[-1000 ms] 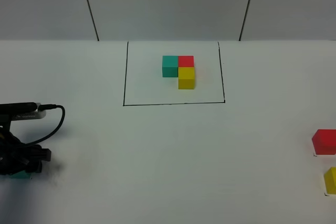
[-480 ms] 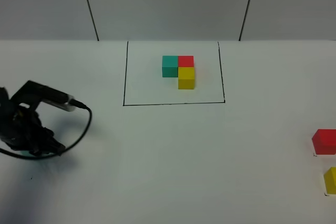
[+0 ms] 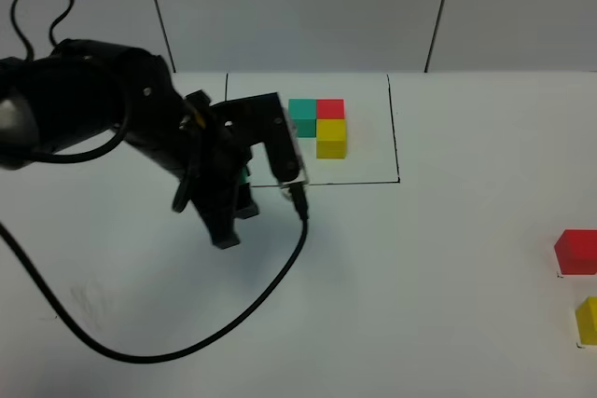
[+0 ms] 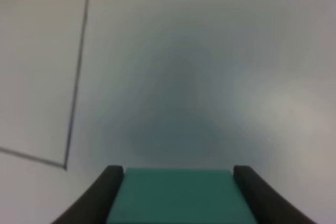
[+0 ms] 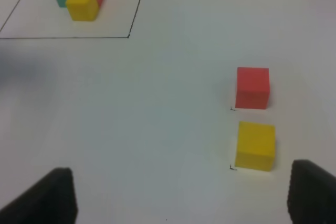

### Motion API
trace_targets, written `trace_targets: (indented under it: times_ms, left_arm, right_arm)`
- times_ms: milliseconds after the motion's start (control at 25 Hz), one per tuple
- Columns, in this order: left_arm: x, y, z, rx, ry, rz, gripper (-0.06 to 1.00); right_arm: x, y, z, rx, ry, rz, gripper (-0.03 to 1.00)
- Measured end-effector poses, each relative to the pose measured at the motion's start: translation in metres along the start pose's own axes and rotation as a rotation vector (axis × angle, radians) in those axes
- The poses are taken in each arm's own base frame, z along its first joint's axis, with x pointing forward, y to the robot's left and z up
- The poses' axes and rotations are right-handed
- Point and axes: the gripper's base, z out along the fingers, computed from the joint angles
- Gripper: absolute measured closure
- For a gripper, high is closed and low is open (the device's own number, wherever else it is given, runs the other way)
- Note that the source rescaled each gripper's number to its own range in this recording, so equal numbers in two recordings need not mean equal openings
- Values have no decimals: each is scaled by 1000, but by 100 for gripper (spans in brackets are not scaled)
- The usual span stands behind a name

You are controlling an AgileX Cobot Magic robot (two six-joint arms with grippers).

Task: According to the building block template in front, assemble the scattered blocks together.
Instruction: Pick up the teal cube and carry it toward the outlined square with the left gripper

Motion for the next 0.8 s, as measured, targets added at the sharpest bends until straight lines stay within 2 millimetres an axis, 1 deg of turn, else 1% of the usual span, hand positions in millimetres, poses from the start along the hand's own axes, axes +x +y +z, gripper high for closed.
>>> trace_targets:
  times_ms: [120, 240, 360, 520, 600, 680, 800]
  left_arm:
    - [-23, 8, 16, 11, -20, 29, 93]
    - [-35, 7, 47, 54, -3, 55, 93]
    - [-43, 0, 79, 95, 16, 89, 93]
    - [-45, -14, 117, 153, 52, 118, 94]
    - [-42, -20, 130, 180, 71, 131, 94]
    - [-38, -25, 139, 203, 90, 143, 94]
    - [-35, -28, 144, 228, 108, 144, 94]
  right_arm:
    - [0, 0, 0, 0, 0, 0, 32]
    - [0, 0, 0, 0, 0, 0, 32]
    - [0, 0, 0, 0, 0, 0, 32]
    - [0, 0, 0, 0, 0, 0, 32]
    - [0, 0, 0, 0, 0, 0, 32]
    - [0, 0, 0, 0, 0, 0, 32]
    - [0, 0, 0, 0, 0, 0, 32]
